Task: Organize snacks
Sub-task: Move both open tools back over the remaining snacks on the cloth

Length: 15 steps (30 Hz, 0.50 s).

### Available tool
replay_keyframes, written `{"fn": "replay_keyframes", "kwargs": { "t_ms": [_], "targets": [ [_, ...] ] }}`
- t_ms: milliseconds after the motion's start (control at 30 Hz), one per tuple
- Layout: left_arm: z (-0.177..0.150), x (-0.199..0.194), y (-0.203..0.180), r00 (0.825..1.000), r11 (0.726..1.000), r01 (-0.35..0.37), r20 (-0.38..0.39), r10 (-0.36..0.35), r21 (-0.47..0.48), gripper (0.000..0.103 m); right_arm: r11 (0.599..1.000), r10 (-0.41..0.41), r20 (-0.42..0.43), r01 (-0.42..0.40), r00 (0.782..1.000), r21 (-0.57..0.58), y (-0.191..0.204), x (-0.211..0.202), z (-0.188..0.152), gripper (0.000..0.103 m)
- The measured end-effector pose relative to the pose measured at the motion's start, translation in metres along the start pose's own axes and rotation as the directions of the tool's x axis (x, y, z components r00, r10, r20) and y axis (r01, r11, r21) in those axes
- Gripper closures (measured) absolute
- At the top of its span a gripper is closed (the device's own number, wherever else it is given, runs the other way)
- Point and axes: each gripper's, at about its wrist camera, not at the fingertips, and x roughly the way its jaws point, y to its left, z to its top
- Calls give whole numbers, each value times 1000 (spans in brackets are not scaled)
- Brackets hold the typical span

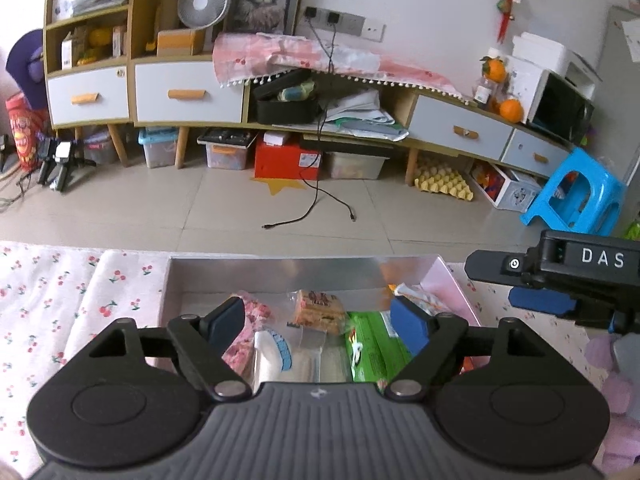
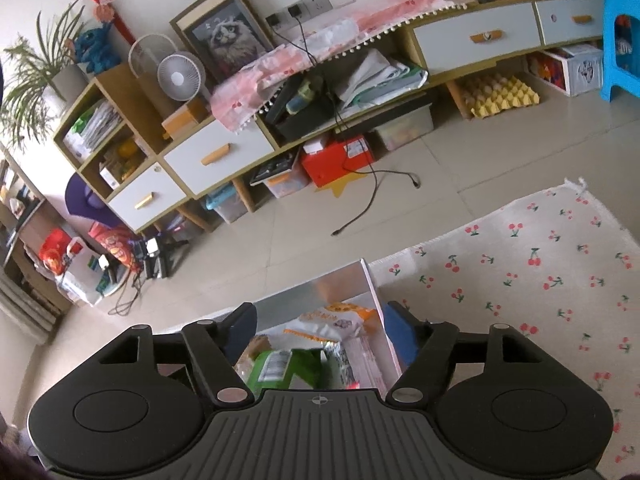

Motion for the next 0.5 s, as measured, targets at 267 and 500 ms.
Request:
{"fn": "replay_keyframes", "kwargs": {
  "t_ms": [267,500],
  "targets": [
    [-12,-33,-4,1000,998,8,-2,-7,60,12,997,-24,-7,24,1000,-72,11,-36,-20,22],
    [-29,-62,-1,1000,995,12,-17,-11,97,7,989,-55,1,55,998,-140,22,-70,-41,15]
  ]
}}
